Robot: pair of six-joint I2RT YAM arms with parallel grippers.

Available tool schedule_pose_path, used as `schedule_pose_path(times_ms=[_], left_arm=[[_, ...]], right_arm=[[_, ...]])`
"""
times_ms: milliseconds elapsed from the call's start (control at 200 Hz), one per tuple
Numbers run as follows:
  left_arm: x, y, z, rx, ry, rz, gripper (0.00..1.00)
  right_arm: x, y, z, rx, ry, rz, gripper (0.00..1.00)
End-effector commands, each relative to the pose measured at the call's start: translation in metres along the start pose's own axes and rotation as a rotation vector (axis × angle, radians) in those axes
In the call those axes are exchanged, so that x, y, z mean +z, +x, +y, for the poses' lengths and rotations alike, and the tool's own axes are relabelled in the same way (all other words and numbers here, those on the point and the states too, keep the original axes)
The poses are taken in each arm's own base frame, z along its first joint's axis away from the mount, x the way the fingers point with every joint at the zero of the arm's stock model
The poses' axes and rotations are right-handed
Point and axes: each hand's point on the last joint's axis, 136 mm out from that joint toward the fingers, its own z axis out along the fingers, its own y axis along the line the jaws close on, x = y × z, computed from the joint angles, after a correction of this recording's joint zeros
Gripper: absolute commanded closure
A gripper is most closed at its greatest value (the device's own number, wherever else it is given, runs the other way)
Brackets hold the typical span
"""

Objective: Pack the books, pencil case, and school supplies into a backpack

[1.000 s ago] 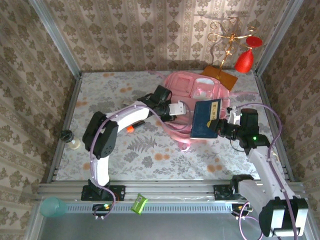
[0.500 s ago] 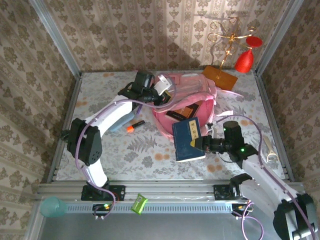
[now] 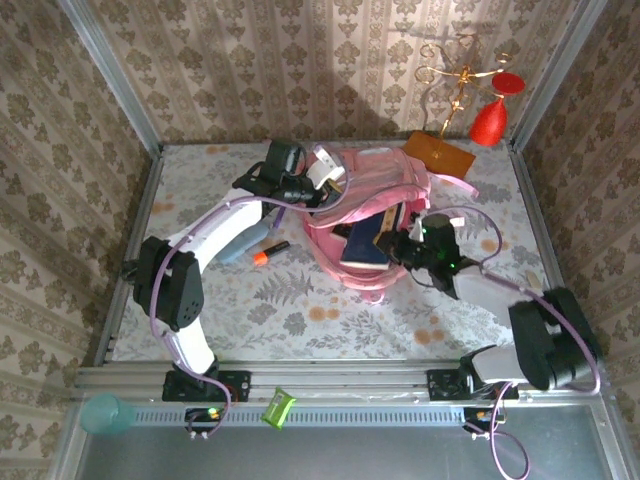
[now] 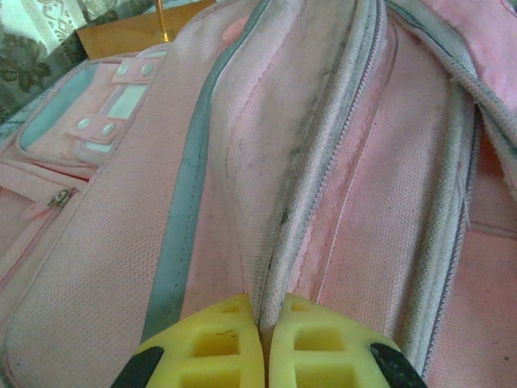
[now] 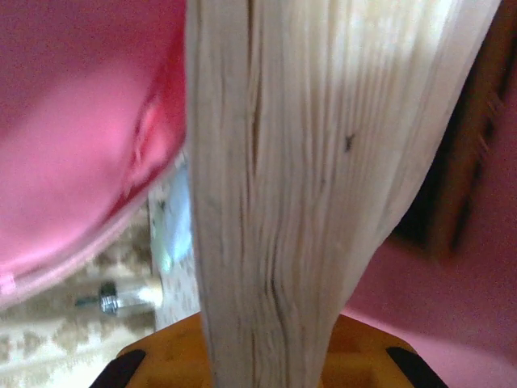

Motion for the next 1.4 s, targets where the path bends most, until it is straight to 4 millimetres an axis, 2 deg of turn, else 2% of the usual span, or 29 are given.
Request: schedule_pose_path(times_ms=[0,30,100,150,240,305,340,420,530,570,670,775,870,970,1075,1150,1345,1395], left_arm=[[-0.025,-0.057,-0.028,0.111,0.075,-0.157,1.0],[-0.025,-0.057,-0.03,0.111,0.082,-0.158,1.0],[-0.025,-0.059,-0.033,0.114,0.086,-0.163,1.0],[-0.025,-0.059,-0.035,0.115,0.094,-0.163,1.0],[-0.022,-0.057,-0.036,0.111,0.096,-0.162,1.0],[-0.02,-0.056,-0.035,0.101,0.09,-0.157,1.0],[-0.02,-0.055,-0.034,0.096,0.085,-0.154,1.0],[-0.019,-0.054,-0.031,0.083,0.065,-0.153,1.0],[-0.018,-0.053,-0.023,0.047,0.023,-0.156,1.0],[-0.016,-0.051,-0.021,0.026,0.016,-0.158,1.0],[-0.008,-0.048,-0.019,-0.03,0.003,-0.164,1.0],[0.006,-0.042,-0.026,-0.061,-0.014,-0.147,1.0],[0.018,-0.034,-0.033,-0.073,-0.049,-0.122,1.0],[0.026,-0.02,-0.036,-0.096,-0.104,-0.075,1.0],[0.029,-0.001,-0.037,-0.107,-0.17,-0.035,1.0],[0.032,0.008,-0.048,-0.13,-0.166,-0.017,1.0],[0.047,0.023,-0.083,-0.141,-0.166,0.018,1.0],[0.051,0.023,-0.089,-0.146,-0.171,0.018,1.0]], right_arm=[[0.02,-0.053,0.036,0.017,-0.078,-0.216,0.99],[0.027,-0.059,0.039,0.008,-0.083,-0.239,0.98],[0.04,-0.075,0.02,0.046,-0.006,-0.305,0.95],[0.048,-0.085,0.015,0.032,0.009,-0.345,0.93],[0.055,-0.091,0.001,0.027,0.069,-0.353,0.79],[0.05,-0.087,-0.005,-0.004,0.109,-0.345,0.65],[0.044,-0.084,-0.007,-0.03,0.131,-0.34,0.57],[0.025,-0.074,-0.013,-0.094,0.191,-0.314,0.47],[-0.008,-0.057,-0.018,-0.179,0.236,-0.294,0.45],[-0.026,-0.052,-0.015,-0.211,0.244,-0.295,0.45],[-0.063,-0.031,-0.032,-0.279,0.346,-0.253,0.44],[-0.099,-0.016,-0.044,-0.342,0.429,-0.227,0.44],[-0.123,-0.01,-0.032,-0.388,0.4,-0.239,0.44],[-0.134,-0.016,-0.011,-0.379,0.319,-0.269,0.41],[-0.126,-0.032,0.003,-0.255,0.175,-0.233,0.39],[-0.112,-0.049,-0.005,-0.183,0.165,-0.207,0.39],[-0.067,-0.081,-0.011,-0.188,0.186,-0.137,0.41],[-0.058,-0.088,-0.021,-0.193,0.227,-0.123,0.43]])
